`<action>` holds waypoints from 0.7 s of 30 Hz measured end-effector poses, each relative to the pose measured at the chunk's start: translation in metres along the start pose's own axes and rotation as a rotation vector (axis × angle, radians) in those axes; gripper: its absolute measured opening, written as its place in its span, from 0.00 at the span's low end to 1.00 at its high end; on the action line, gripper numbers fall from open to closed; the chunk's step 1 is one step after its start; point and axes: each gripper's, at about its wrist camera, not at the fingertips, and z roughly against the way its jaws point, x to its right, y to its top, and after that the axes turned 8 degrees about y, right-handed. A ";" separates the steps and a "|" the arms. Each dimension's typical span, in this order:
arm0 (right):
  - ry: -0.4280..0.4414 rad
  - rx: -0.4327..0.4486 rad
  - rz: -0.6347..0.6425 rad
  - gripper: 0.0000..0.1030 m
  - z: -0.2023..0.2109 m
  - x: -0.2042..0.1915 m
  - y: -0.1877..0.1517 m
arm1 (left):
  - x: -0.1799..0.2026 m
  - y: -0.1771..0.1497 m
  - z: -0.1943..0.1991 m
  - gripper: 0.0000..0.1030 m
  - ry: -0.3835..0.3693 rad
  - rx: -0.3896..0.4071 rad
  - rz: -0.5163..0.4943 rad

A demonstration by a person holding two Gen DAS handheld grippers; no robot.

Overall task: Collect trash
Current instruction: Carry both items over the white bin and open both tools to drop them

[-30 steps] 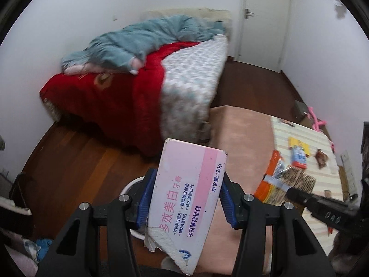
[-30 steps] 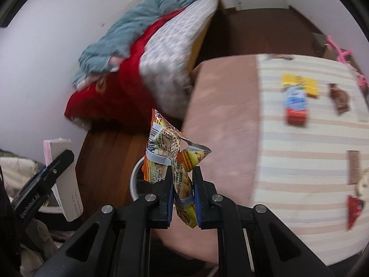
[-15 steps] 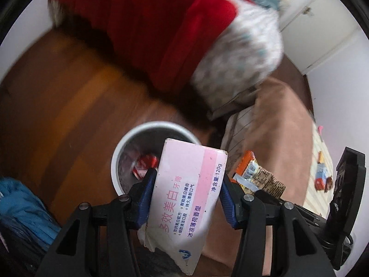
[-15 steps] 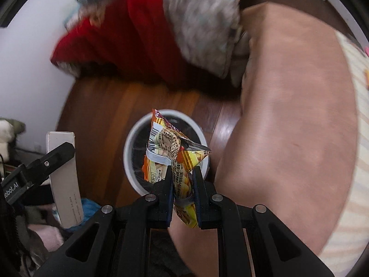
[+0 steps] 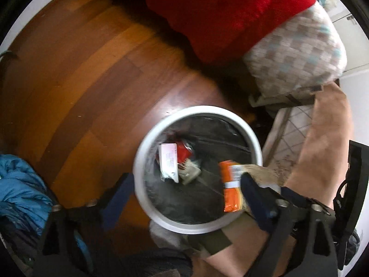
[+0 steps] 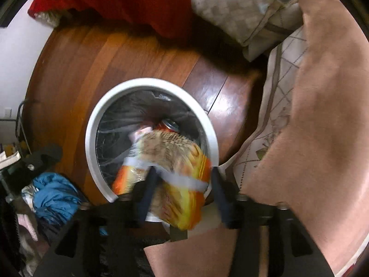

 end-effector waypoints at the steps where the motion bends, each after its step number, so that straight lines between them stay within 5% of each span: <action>1: -0.003 -0.002 0.004 0.63 -0.001 -0.002 -0.002 | -0.005 -0.002 0.002 0.97 0.012 0.013 0.002; 5: -0.020 -0.010 0.041 0.87 0.004 -0.011 -0.011 | -0.017 -0.012 0.015 0.97 0.121 0.083 -0.017; 9: -0.089 0.002 0.100 0.98 0.017 -0.018 -0.019 | -0.025 -0.026 0.029 0.97 0.190 0.128 -0.027; 14: -0.153 0.020 0.140 0.98 0.028 -0.026 -0.035 | -0.025 -0.042 0.042 0.97 0.225 0.163 -0.049; 21: -0.116 0.057 0.109 0.99 0.045 -0.022 -0.052 | -0.019 -0.059 0.056 0.97 0.228 0.182 -0.074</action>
